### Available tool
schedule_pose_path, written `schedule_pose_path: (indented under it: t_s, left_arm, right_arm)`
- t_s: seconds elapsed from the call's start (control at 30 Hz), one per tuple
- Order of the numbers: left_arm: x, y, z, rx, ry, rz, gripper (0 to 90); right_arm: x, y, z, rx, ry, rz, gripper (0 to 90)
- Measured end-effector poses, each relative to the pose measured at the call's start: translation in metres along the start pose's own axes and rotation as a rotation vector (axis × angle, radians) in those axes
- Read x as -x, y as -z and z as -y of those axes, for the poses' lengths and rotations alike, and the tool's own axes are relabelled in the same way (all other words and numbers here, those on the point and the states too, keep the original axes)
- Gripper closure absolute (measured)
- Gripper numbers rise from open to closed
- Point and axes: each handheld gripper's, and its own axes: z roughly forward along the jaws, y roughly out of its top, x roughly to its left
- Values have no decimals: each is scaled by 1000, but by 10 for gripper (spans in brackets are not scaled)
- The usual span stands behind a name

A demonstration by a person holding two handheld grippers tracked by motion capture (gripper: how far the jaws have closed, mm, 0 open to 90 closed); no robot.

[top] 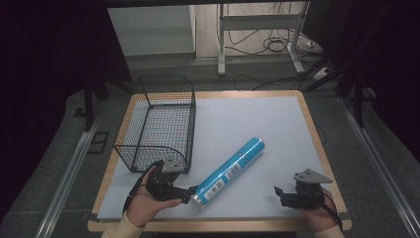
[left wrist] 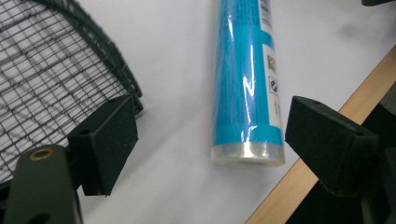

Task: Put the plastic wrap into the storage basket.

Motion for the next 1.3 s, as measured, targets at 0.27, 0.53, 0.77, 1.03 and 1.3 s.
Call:
schedule_pose_path:
  t_s: [0.27,0.53,0.77,1.03,1.3]
  left_arm:
    - [7,-8,-15,-24,-31,12,160]
    - [12,-17,-24,-30,-49,24,160]
    - [15,-26,-33,-46,-61,31,160]
    - [17,-35,-39,-44,-65,40,164]
    - [21,-45,-45,-60,-78,50,162]
  right_arm:
    - [0,-1,1,-6,7,3,125]
    - [0,-1,1,-6,9,6,128]
    - [1,-1,1,-5,9,8,128]
    - [0,-1,1,-8,11,13,129]
    - [1,0,1,-8,13,18,130]
